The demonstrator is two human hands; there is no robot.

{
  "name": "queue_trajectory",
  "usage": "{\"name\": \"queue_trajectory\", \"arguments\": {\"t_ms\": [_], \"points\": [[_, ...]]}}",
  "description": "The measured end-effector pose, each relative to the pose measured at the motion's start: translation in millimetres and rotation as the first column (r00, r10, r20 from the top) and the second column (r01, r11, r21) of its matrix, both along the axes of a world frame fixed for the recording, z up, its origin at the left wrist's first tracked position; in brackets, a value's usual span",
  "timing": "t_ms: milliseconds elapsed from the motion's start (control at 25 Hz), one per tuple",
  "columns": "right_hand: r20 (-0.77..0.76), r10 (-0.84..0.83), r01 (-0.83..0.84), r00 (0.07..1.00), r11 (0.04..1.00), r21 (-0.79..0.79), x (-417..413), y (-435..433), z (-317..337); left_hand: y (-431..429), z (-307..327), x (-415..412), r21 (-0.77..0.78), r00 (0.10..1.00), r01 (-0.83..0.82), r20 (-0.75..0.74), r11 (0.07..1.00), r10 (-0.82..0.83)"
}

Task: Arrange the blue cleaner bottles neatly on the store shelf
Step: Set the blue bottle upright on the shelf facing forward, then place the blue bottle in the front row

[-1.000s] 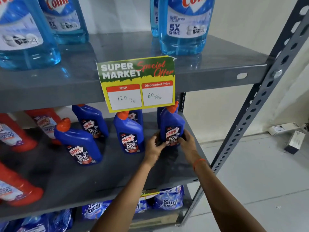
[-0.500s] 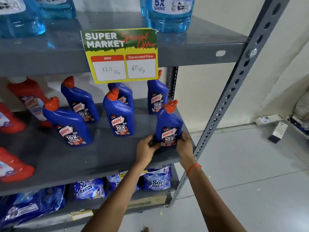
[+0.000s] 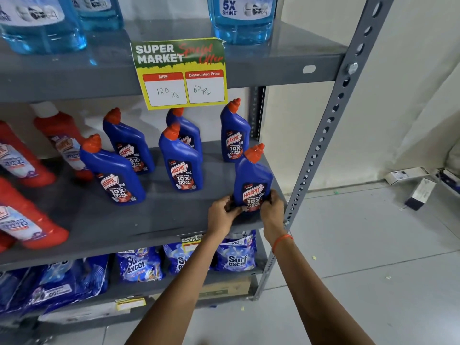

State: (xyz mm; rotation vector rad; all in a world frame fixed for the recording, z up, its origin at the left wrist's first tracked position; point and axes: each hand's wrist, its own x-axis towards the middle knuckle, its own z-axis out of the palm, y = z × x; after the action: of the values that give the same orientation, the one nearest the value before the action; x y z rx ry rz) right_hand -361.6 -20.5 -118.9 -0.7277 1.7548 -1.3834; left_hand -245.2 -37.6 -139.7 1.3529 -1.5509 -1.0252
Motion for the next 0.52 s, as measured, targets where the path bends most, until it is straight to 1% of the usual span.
{"name": "queue_trajectory", "arguments": {"t_ms": [80,160,200,280,360,440,480,520], "points": [[0.037,-0.065,0.065,0.997,0.998,-0.016,10,4,3,1,6,2,0.045,0.999,0.035,0.009,0.998,-0.036],[0.096,-0.154,0.16,0.983,0.986,-0.054,29,8,-1,3,8,6,0.086,0.998,0.06,-0.014,0.995,-0.059],[0.13,-0.203,0.213,0.971,0.975,-0.065,44,10,-4,4,10,14,0.078,0.999,0.037,-0.01,0.996,-0.037],[0.166,-0.273,0.286,0.948,0.956,-0.058,72,15,-12,7,16,30,-0.021,0.996,-0.085,0.035,0.996,0.086],[0.237,-0.277,0.278,0.931,0.96,0.031,106,14,-13,4,20,57,-0.113,0.962,-0.254,0.074,0.961,0.263],[0.346,-0.207,0.202,0.915,0.978,0.052,142,6,-8,-8,12,92,-0.145,0.926,-0.356,0.08,0.923,0.369],[0.348,-0.148,0.149,0.926,0.989,0.022,155,0,-4,-15,9,106,-0.148,0.92,-0.368,0.083,0.918,0.383],[0.291,-0.086,0.092,0.953,0.996,-0.009,164,-8,0,-25,6,119,-0.114,0.92,-0.378,0.067,0.919,0.387]]}}
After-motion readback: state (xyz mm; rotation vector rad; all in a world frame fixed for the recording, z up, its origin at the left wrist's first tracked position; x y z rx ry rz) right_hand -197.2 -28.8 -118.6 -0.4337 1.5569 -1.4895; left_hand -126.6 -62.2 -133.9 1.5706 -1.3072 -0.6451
